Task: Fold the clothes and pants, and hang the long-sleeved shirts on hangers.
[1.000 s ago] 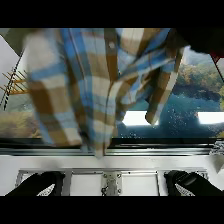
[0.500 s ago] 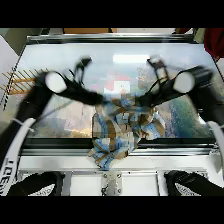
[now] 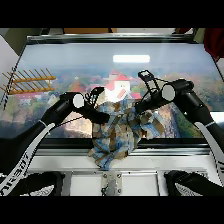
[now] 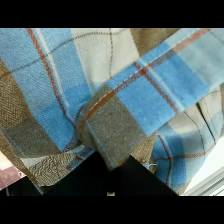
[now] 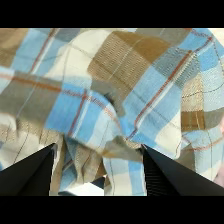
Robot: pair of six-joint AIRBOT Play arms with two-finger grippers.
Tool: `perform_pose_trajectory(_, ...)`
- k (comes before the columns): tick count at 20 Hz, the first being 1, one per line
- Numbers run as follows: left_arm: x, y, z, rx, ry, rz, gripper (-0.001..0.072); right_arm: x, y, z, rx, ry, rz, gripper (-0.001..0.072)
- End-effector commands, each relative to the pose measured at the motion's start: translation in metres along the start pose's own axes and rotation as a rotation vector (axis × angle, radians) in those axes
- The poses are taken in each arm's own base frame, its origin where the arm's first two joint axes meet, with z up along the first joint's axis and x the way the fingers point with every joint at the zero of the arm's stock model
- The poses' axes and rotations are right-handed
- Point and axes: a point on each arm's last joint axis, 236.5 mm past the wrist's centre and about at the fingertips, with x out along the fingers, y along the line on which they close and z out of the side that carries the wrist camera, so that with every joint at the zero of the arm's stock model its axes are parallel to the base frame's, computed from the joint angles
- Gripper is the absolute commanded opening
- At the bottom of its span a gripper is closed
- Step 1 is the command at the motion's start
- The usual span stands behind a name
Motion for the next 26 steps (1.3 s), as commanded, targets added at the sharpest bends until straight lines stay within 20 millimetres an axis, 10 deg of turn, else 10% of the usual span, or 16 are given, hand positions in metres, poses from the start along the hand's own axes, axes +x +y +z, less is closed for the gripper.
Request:
perform_pose_trajectory(1, -0.001, 0.011, 0.003, -0.031, -0.007, 0.003, 0.0014, -0.015, 0.014, -0.016, -0.027, 0.019, -0.019, 0.0576)
perform_pose_trajectory(7, -0.003, 0.015, 0.005, -0.042, -0.012, 0.004, 0.0014, 0.044, -0.005, -0.060, 0.148, 0.054, -0.238, 0.0575)
perform_pose_trajectory(17, -0.003, 0.015, 0.007, -0.042, -0.022, 0.005, 0.0014, 0.088, -0.035, -0.047, 0.080, 0.020, -0.362, 0.0574)
perform_pose_trajectory(20, -0.003, 0.015, 0.008, -0.042, -0.024, 0.005, 0.0015, 0.092, -0.036, -0.036, 0.031, -0.014, -0.362, 0.0306)
perform_pose_trajectory(22, -0.003, 0.015, 0.008, -0.042, -0.023, 0.005, 0.0015, 0.093, -0.032, -0.027, 0.026, -0.052, -0.344, 0.0297)
perform_pose_trajectory(24, -0.004, 0.015, 0.006, -0.041, -0.020, 0.005, 0.0014, 0.089, -0.031, -0.023, 0.006, -0.061, -0.342, 0.0018)
perform_pose_trajectory(26, -0.018, 0.013, 0.012, -0.036, -0.058, 0.000, 0.0014, 0.069, -0.032, -0.012, -0.040, -0.080, -0.352, 0.0021)
